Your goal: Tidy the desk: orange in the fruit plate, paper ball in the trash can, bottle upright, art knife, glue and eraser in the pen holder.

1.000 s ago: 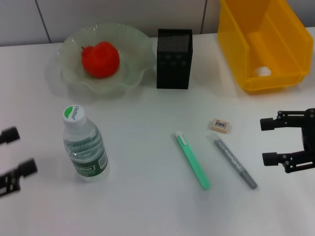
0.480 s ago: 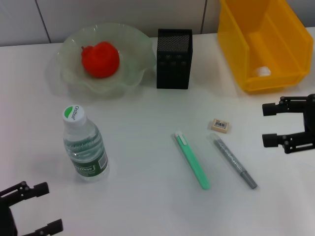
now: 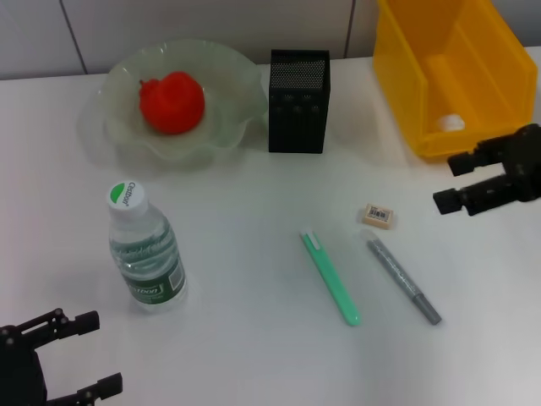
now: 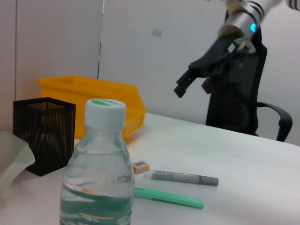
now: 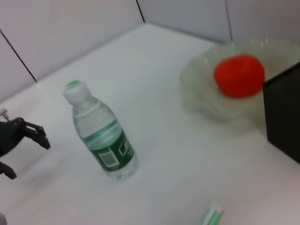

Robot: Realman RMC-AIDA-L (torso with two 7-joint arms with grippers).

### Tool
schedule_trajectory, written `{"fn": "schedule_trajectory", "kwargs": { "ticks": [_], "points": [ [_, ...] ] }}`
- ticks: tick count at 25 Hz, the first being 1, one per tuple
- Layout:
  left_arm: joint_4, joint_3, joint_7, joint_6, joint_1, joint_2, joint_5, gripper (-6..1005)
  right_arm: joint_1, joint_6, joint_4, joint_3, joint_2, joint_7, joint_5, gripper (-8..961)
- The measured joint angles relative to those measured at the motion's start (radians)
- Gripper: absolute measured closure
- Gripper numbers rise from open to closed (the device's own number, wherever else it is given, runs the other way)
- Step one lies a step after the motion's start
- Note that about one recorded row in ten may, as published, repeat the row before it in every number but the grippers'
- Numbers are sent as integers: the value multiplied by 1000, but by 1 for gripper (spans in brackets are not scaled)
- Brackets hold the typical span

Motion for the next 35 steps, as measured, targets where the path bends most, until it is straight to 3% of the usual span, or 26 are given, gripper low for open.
{"fn": "schedule_trajectory", "kwargs": {
  "ticks": [5,13,15,20,22,28,35],
  "points": [
    [-1,1,0,0,-10,-1,1,214,136,6,6,-114,-21,241,-123,158],
    [-1,1,2,0,-23,-1,7,214,373,59,109,-315,-10,504,-276,159],
    [-1,1,4,-1,-26,-1,8,214,422,90,153,-365,2,542,-315,159],
    [-1,1,12,-1,-27,-1,8,215,530,171,254,-409,70,604,-501,160],
    [-1,1,12,-1,-28,0,8,215,559,195,304,-439,82,635,-543,160],
    [-1,1,18,-1,-31,-1,9,215,576,284,381,-539,89,700,-485,161],
    [-1,1,21,-1,-37,0,11,214,568,348,470,-554,89,701,-405,162]
  ]
}}
